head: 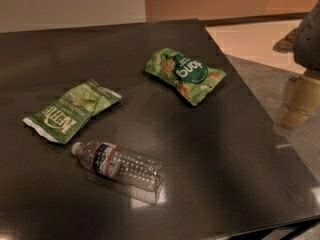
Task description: Place water bottle upright
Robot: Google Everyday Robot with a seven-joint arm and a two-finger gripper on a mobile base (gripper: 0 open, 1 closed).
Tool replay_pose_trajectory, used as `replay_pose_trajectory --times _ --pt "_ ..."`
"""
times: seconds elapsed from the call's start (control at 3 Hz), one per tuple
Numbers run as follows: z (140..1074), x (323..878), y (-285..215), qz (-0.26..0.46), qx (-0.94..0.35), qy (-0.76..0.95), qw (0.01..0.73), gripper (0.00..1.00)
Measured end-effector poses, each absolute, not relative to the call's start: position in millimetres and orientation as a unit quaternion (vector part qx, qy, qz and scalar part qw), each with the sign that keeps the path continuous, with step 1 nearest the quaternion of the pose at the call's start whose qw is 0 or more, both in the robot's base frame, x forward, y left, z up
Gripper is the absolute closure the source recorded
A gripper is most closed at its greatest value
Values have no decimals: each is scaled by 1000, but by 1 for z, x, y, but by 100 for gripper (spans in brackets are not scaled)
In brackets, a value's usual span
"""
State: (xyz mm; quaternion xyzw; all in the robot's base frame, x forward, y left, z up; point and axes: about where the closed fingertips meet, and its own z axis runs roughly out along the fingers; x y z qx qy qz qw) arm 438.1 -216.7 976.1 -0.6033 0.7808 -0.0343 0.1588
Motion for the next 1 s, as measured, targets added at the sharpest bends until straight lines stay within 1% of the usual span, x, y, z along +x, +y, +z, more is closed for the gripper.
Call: replay_pose_trajectory --times 0.33,0.67,1.0 --pt "976 438 -217 -34 -603 781 159 0" --pt "977 450 -205 -26 -597 786 162 0" --pt "973 468 -170 3 -596 785 169 0"
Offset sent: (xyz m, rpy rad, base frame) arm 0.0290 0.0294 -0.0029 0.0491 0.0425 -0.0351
